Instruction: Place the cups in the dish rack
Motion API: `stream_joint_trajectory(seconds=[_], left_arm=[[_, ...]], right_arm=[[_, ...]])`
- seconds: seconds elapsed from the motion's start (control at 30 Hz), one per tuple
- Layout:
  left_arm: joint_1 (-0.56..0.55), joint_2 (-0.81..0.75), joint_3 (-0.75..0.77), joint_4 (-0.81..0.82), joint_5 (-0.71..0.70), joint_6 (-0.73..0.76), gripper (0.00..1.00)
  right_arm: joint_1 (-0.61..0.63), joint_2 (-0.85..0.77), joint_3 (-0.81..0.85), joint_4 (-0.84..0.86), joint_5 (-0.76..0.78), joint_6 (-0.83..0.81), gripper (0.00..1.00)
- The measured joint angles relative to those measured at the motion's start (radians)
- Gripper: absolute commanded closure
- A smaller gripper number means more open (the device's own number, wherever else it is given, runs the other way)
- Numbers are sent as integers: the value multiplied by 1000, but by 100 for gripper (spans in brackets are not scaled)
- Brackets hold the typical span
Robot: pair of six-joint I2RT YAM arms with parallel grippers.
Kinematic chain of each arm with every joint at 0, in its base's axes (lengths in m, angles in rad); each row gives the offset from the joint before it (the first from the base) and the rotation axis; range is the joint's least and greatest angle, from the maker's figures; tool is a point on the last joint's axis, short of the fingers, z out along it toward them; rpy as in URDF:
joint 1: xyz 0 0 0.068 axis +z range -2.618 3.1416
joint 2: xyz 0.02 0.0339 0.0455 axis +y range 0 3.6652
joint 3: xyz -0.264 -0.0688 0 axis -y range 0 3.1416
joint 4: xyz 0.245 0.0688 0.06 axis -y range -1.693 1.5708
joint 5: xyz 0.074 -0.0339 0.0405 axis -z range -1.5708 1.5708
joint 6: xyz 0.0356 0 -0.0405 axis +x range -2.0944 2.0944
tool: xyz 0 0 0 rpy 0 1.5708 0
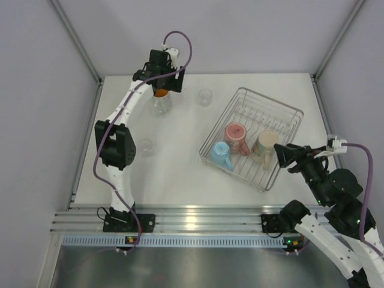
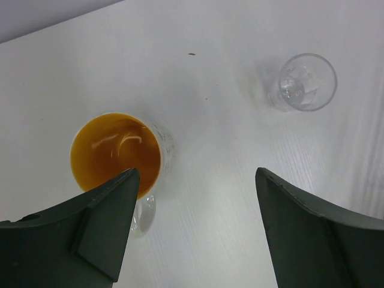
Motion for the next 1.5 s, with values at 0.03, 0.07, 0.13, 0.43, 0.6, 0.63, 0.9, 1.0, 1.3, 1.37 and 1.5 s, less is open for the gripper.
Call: stream_joint_trajectory(seconds=[0.03,0.07,0.13,0.43,0.6,0.63,0.9,1.0,1.3,1.37,1.5], left_arm=[[0,31,32,-11,-11,4,17],[-2,61,59,-21,-21,7,18],[-2,94,84,-30,-34,11,19],[2,173,94,-69,-71,12,27],[2,206,94,-82,-68,19,41],[2,210,94,-84,-66,19,43],[6,237,98,-106,-84,19,55],[13,240,98,-121,-84,14,69],[42,240,108,-136,-65,-20,100],[42,237,109,-140,-60,-36,100],[46,219,111,-171,2,-98,100]], right_arm=[[0,-6,0,0,4,-6,41],[0,-9,0,-2,13,-13,41],[0,-10,0,-7,32,-23,41],[0,-43,0,-31,82,-51,40],[0,-44,0,-34,93,-59,40],[0,-44,0,-33,93,-59,40],[0,-44,-2,-33,99,-60,40],[0,-44,-2,-33,103,-61,39],[0,-44,-2,-33,104,-67,38],[0,-44,-2,-33,103,-67,38],[0,-41,-2,-31,88,-66,36]])
